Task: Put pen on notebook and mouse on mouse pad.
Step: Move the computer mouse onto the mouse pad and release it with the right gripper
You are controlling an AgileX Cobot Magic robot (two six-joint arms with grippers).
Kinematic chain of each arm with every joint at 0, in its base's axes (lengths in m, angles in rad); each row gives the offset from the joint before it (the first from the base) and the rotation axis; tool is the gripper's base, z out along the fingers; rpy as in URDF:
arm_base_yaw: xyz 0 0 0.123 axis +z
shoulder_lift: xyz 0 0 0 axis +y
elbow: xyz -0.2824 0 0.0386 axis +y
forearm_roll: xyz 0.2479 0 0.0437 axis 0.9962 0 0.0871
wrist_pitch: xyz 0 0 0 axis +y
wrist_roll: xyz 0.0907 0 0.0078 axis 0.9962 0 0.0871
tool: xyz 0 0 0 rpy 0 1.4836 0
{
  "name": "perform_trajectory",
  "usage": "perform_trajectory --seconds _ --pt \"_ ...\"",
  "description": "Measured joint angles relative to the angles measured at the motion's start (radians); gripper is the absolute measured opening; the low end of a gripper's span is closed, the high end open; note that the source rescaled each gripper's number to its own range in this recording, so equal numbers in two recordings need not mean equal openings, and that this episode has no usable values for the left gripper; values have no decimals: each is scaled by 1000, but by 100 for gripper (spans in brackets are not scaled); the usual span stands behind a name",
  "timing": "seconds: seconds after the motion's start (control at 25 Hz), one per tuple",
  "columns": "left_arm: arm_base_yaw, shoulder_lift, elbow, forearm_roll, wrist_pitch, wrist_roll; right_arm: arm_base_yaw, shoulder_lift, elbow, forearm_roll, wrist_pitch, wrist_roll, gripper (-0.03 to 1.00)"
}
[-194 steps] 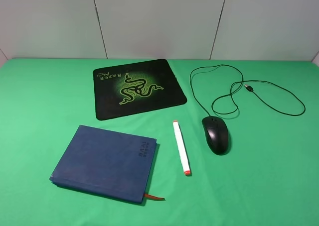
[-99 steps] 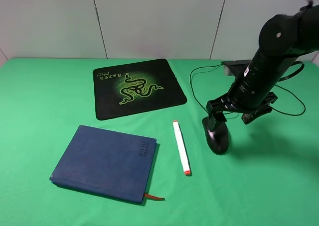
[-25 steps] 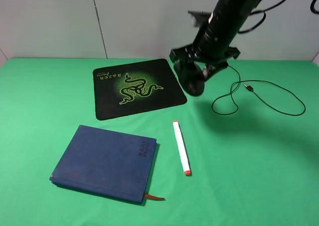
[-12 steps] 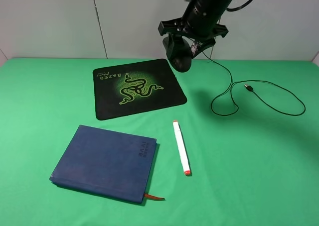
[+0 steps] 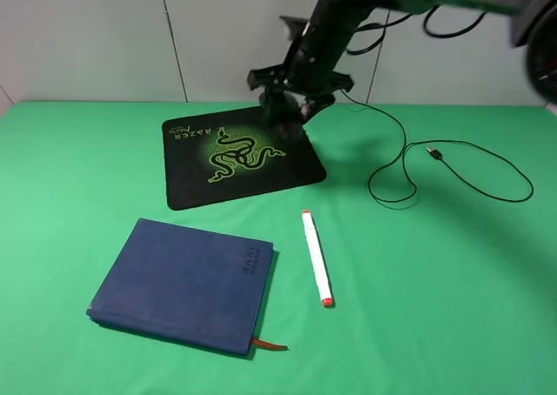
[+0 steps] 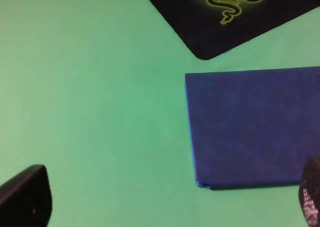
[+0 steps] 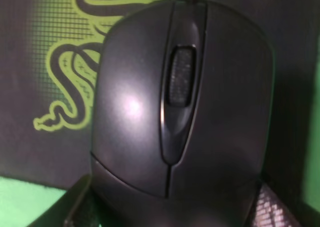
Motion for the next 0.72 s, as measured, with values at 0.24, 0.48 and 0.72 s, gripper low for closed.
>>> perform_trajectory --seconds 0.24,0.48,0.72 --pt "0 0 0 0 0 0 72 138 -127 -61 19 0 58" --pt "0 0 0 0 0 0 78 206 -155 -174 5 26 58" --pt "0 0 0 0 0 0 78 213 -157 -239 -33 48 58"
